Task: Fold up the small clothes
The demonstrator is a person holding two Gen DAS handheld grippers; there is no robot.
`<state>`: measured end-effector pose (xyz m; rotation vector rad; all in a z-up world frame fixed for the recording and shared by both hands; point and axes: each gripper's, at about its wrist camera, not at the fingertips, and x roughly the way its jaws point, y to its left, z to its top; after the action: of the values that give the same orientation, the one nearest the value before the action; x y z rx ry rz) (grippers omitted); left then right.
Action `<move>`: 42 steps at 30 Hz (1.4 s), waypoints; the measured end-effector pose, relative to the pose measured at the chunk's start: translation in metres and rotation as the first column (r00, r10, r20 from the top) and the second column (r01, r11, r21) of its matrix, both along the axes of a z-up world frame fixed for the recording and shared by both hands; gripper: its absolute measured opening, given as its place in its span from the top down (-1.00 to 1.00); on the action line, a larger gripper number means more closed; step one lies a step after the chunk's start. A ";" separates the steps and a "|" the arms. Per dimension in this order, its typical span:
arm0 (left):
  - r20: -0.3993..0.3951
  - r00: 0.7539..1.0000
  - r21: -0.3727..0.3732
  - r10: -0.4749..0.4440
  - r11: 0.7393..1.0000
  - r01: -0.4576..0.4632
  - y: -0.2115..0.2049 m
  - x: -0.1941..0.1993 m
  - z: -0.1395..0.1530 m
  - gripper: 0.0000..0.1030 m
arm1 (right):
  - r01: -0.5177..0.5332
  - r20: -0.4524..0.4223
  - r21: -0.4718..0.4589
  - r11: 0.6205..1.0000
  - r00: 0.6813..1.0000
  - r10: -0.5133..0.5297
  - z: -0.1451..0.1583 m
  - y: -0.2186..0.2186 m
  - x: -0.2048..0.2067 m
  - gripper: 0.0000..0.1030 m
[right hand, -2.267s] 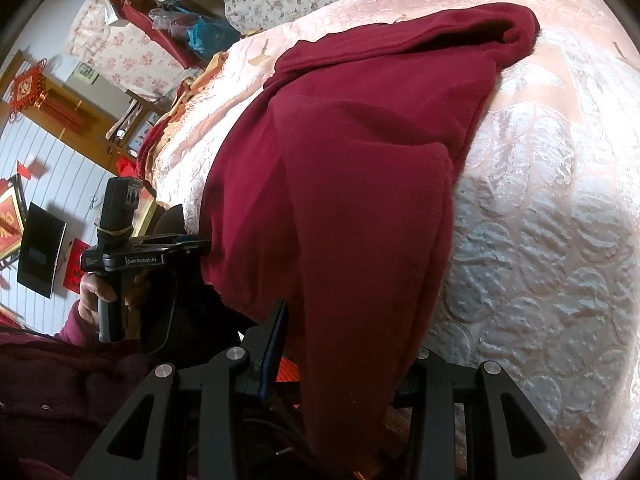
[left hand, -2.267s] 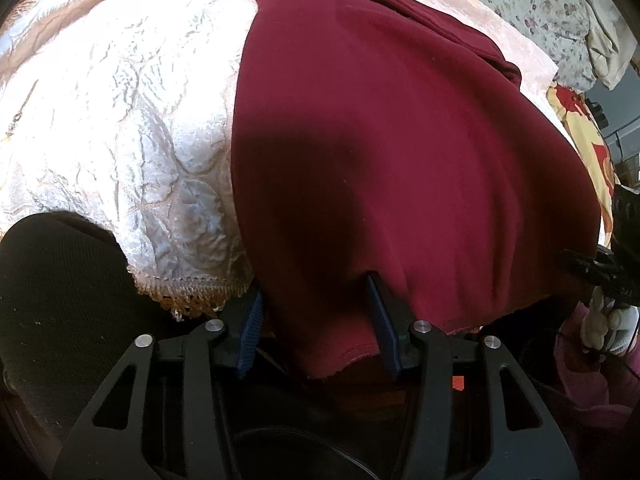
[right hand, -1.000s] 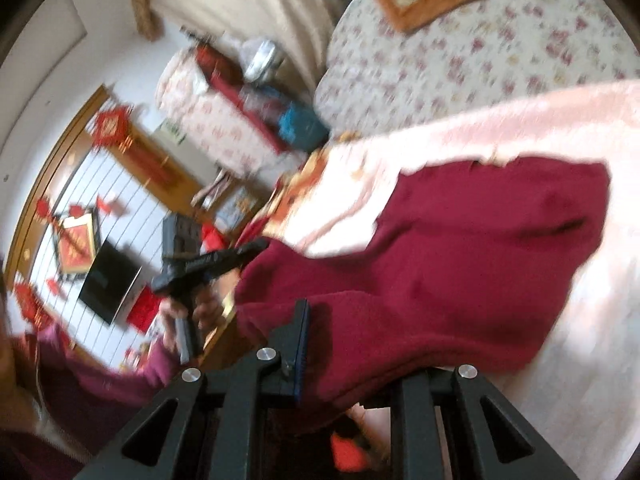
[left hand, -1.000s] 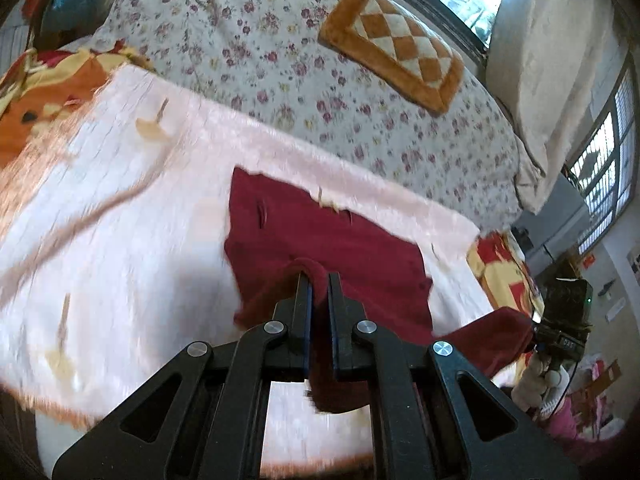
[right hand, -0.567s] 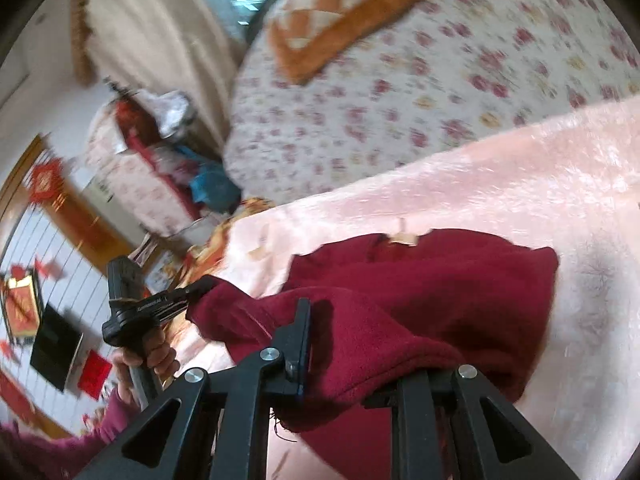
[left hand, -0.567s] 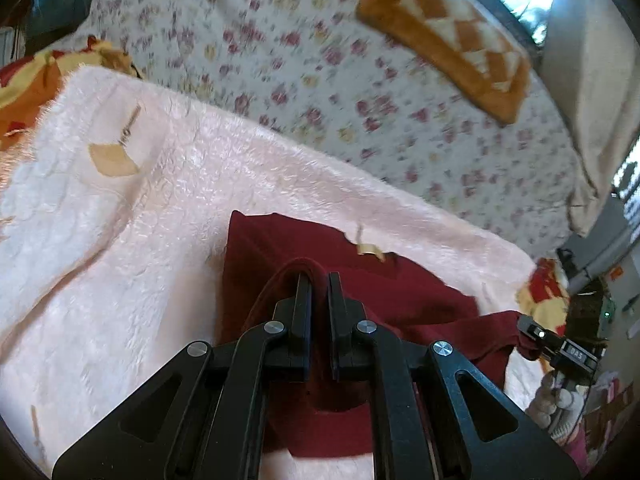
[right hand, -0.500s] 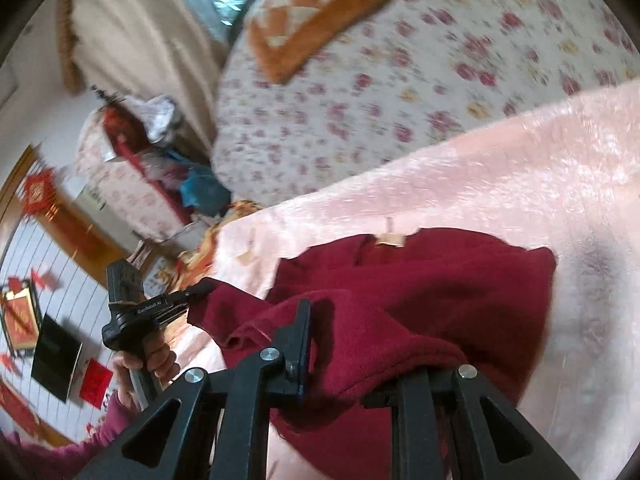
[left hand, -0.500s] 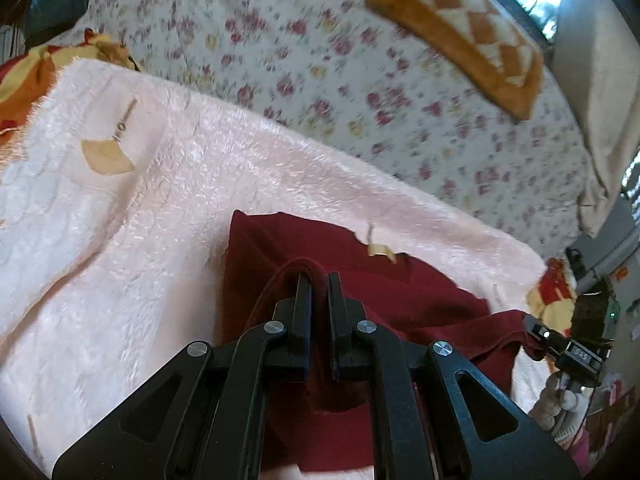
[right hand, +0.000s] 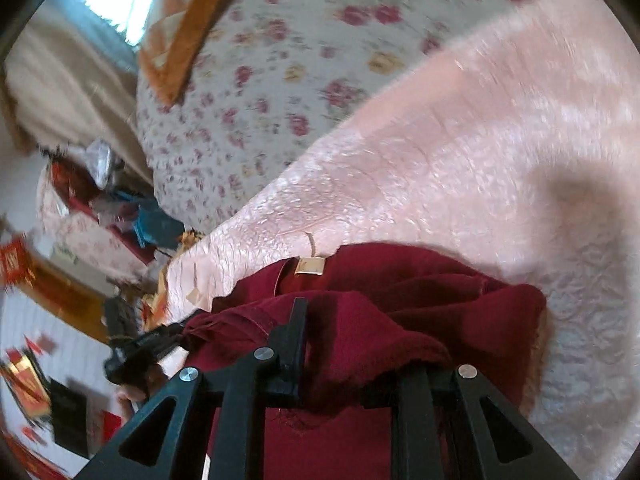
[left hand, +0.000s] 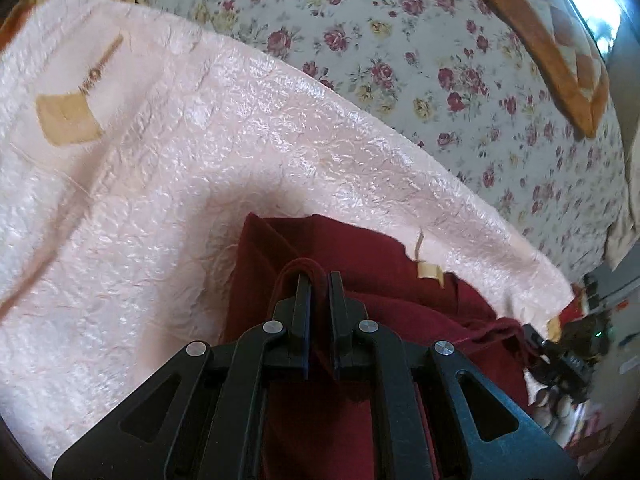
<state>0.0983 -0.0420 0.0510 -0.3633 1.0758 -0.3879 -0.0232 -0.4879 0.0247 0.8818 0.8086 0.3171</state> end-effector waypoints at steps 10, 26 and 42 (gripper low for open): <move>0.099 0.995 -0.055 -0.034 0.998 0.040 0.006 -0.011 0.040 -0.40 | 0.086 0.097 -0.027 0.996 0.992 -0.083 0.043 -0.025 -0.044 0.17; -0.031 0.996 0.147 -0.080 0.986 0.084 -0.001 -0.005 -0.007 -0.39 | -0.027 -0.151 -0.465 0.885 0.987 -0.049 0.012 0.035 0.031 0.21; 0.000 0.906 0.101 -0.423 0.901 0.421 0.049 -0.135 0.017 -0.40 | -0.124 -0.056 -0.372 0.920 0.992 0.111 0.050 0.059 -0.131 0.17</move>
<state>-0.0368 0.0065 0.0678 -0.0310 1.1466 -0.7209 -0.1537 -0.4294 0.0749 0.4806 0.9196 0.2415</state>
